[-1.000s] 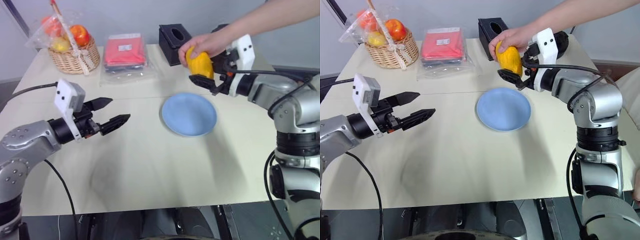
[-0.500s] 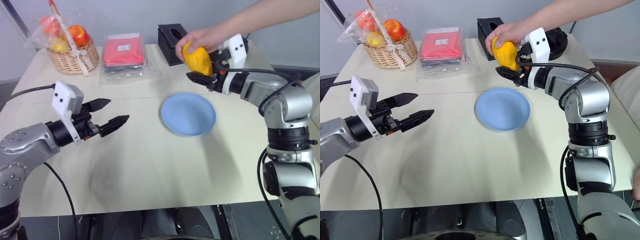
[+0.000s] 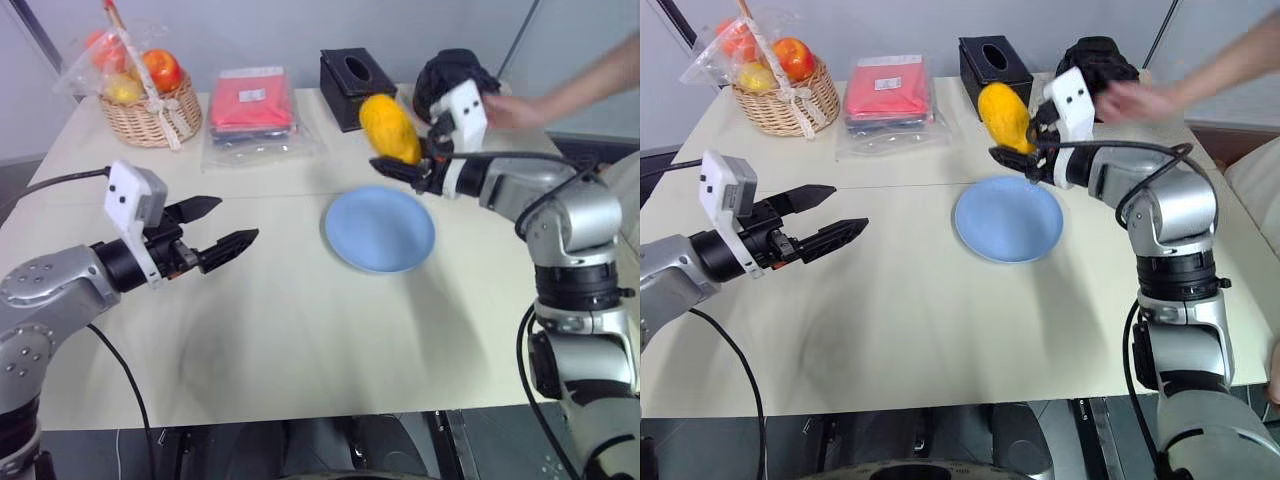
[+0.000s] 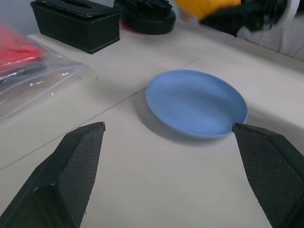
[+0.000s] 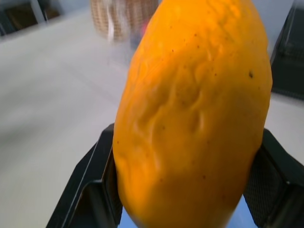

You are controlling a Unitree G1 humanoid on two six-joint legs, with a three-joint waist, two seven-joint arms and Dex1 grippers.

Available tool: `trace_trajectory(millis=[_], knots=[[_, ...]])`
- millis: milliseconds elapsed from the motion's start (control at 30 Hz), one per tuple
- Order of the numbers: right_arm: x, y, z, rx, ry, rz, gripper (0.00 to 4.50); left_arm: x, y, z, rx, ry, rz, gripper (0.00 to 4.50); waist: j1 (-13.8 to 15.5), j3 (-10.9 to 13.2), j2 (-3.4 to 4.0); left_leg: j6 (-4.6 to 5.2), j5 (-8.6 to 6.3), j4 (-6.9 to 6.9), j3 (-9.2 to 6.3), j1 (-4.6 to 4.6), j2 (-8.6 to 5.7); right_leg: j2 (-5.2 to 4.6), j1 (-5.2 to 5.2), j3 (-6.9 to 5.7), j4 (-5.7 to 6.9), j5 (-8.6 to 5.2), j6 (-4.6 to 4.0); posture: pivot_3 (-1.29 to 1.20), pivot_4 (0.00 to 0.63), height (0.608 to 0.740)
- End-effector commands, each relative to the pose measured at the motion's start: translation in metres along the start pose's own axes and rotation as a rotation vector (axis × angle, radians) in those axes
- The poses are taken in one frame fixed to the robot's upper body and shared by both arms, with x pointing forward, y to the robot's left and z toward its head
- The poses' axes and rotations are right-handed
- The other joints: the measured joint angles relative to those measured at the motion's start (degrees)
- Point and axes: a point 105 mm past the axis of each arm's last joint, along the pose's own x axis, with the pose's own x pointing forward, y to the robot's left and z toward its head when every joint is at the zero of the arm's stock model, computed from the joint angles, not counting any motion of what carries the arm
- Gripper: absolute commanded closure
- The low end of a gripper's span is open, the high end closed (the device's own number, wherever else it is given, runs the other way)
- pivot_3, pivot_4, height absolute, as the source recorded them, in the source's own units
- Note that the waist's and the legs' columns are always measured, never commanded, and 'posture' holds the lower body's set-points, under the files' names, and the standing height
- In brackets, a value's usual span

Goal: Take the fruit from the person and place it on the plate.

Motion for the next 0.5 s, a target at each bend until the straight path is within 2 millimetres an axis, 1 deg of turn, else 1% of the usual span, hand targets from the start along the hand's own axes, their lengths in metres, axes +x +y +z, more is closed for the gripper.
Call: trace_trajectory(millis=[33,133,200,233,333,500], knots=[[0.006,0.019,-0.035,-0.083,0.075,0.041,1.97,-0.001,-0.003,0.009,0.026,-0.032,-0.011,0.0,-0.1,0.0,0.0,0.0,0.0,-0.01,0.0,0.0,0.0,0.01,0.0,0.0,0.0,0.0,0.0,0.0,0.15,0.74],[0.01,0.021,-0.049,-0.016,0.082,0.038,1.97,-0.002,-0.003,0.009,0.026,-0.031,-0.012,0.0,-0.4,0.0,0.04,0.0,0.0,-0.01,0.04,-0.01,0.0,0.01,-0.05,0.03,0.04,0.0,0.0,0.0,0.15,0.74],[0.01,0.024,-0.073,-0.122,0.177,0.035,1.97,-0.002,-0.003,0.009,0.027,-0.029,-0.011,0.0,-0.4,0.0,0.06,0.0,0.0,-0.01,0.06,-0.01,0.02,0.05,-0.1,0.08,0.08,0.0,0.0,0.0,0.15,0.74],[0.01,0.025,-0.081,-0.174,0.21,0.036,1.97,-0.002,-0.003,0.009,0.028,-0.029,-0.011,0.0,-0.2,0.0,0.06,0.0,0.0,-0.01,0.04,0.0,0.03,0.07,-0.09,0.06,0.07,0.0,0.0,0.0,0.15,0.74],[0.011,0.027,-0.082,-0.169,0.2,0.046,1.97,-0.003,-0.004,0.009,0.028,-0.026,-0.011,0.0,-0.1,0.0,0.04,-0.01,0.0,0.0,0.02,0.0,0.02,0.03,-0.04,0.02,0.02,0.0,0.0,0.0,0.15,0.74],[0.009,0.027,-0.095,-0.214,0.238,0.048,1.97,-0.003,-0.004,0.009,0.026,-0.026,-0.011,0.0,-0.1,0.0,0.04,-0.01,0.01,0.01,0.02,0.0,0.01,0.03,-0.04,0.03,0.03,0.0,0.0,0.0,0.15,0.74]])
